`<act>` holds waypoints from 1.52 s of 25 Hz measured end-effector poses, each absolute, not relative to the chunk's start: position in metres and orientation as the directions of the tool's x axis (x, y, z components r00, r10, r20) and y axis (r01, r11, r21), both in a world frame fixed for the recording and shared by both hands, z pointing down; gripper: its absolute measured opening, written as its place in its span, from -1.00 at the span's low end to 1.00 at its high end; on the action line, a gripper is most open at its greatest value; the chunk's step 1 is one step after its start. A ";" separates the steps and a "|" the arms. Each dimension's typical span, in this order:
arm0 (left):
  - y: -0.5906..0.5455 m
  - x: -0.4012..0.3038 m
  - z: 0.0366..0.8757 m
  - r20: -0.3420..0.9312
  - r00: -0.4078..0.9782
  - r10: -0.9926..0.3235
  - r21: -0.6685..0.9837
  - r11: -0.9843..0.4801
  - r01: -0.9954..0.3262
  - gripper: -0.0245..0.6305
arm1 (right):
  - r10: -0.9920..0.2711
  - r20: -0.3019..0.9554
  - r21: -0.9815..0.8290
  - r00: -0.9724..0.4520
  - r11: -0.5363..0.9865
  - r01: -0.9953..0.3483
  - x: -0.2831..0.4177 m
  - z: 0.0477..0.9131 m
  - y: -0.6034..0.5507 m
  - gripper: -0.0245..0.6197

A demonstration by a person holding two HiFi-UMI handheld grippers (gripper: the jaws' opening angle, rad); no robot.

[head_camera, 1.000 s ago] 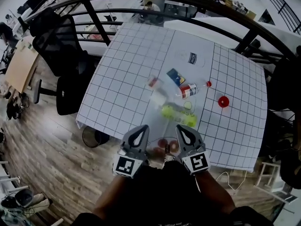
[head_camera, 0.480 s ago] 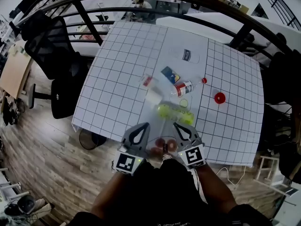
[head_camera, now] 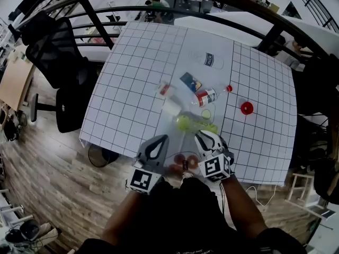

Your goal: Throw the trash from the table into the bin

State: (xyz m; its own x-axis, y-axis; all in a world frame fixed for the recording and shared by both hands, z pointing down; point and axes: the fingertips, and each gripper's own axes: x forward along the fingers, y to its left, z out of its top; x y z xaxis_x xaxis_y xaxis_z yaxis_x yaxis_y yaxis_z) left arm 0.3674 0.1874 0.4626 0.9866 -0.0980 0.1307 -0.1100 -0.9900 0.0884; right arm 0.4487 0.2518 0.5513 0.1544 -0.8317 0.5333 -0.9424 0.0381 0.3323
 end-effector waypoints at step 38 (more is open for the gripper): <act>0.173 0.334 0.486 0.199 0.968 -0.152 0.070 -0.983 -0.169 -0.87 | -0.470 0.864 0.382 0.179 0.382 -0.841 0.472 0.643 0.229 -0.03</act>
State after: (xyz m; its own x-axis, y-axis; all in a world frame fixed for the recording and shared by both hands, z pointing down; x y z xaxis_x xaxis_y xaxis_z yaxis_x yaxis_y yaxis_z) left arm 0.3344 0.1731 0.4860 0.9681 -0.1520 0.1991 -0.1687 -0.9832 0.0701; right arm 0.4721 0.2291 0.6431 0.1790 -0.4700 0.8643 -0.8413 0.3824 0.3822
